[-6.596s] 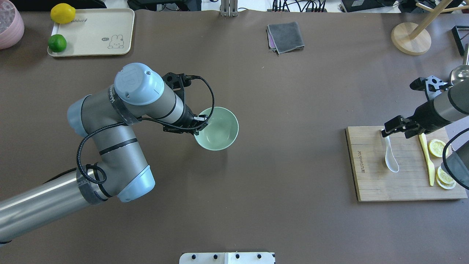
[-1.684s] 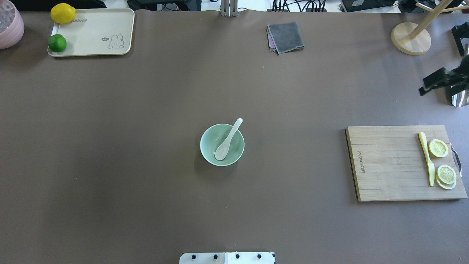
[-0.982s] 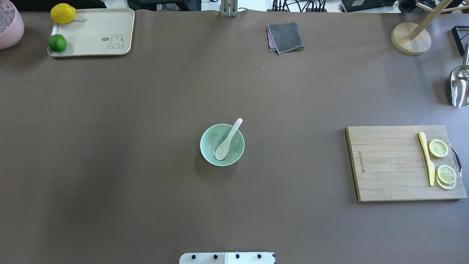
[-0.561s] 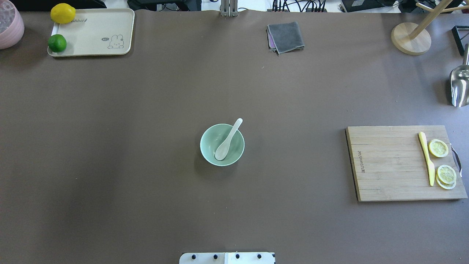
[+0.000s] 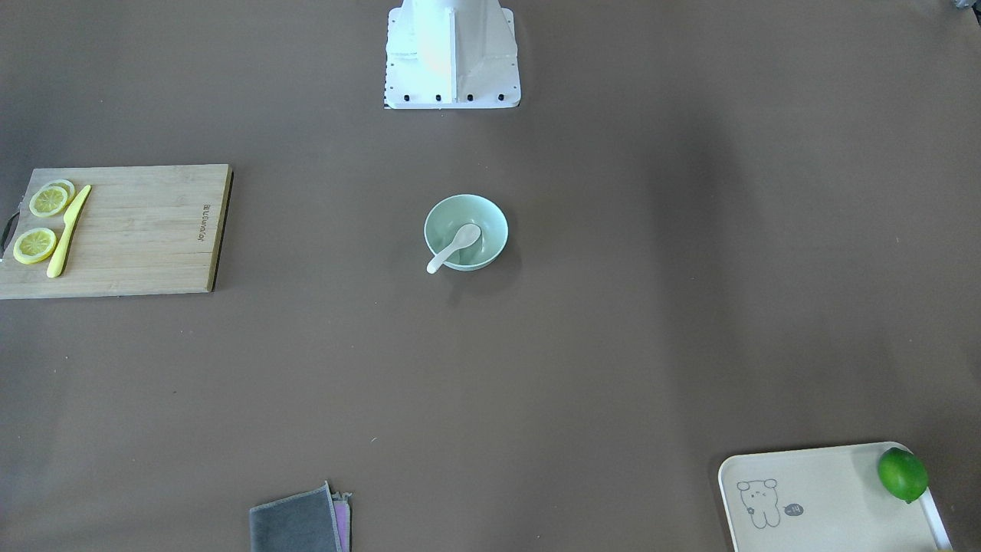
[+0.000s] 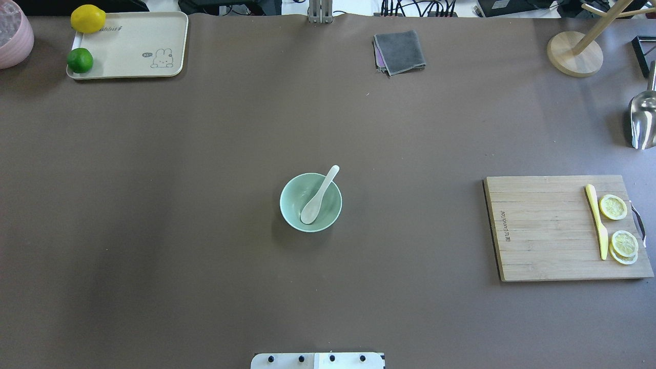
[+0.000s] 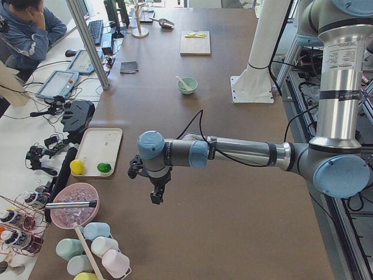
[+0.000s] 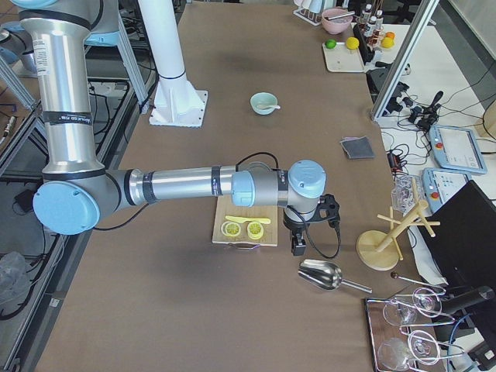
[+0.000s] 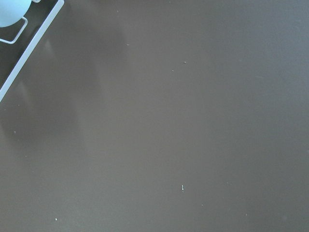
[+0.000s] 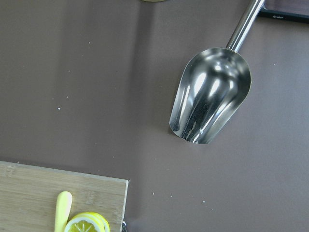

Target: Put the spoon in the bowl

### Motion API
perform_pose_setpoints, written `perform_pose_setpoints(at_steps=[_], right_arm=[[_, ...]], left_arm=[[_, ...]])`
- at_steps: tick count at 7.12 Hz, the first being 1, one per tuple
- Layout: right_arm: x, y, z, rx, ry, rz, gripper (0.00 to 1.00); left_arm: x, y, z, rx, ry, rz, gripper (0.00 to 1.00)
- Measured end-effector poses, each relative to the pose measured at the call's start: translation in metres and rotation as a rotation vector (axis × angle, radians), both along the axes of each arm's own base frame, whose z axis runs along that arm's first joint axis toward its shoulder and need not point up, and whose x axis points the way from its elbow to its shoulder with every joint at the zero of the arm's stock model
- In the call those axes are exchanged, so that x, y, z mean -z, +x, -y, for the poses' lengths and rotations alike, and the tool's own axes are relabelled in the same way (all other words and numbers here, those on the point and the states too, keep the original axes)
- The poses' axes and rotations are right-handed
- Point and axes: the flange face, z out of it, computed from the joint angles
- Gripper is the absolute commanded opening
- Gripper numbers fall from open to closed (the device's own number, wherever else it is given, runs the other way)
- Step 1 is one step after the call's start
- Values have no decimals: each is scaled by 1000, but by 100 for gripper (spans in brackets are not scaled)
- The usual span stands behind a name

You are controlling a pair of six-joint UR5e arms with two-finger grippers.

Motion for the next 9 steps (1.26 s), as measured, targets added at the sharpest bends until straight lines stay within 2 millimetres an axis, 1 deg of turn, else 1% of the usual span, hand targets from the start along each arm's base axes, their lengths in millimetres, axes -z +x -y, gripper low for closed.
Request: perform_pose_setpoints(at_steps=[1, 2, 3, 4, 6, 9], right_arm=[[-1, 0, 0, 0, -1, -2, 100], [-6, 0, 0, 0, -10, -3, 100], [-12, 0, 0, 0, -22, -1, 100], [-14, 0, 1, -1, -25, 1, 100], [-14, 1, 2, -3, -26, 2, 100], [-13, 2, 1, -7, -26, 2, 100]], left_arm=[[4, 0, 3, 0, 7, -1, 98], [6, 0, 5, 1, 13, -2, 98], [7, 0, 5, 1, 15, -3, 98], [7, 0, 5, 1, 15, -2, 98], [3, 0, 2, 1, 5, -2, 98], [-12, -2, -4, 3, -25, -1, 98]])
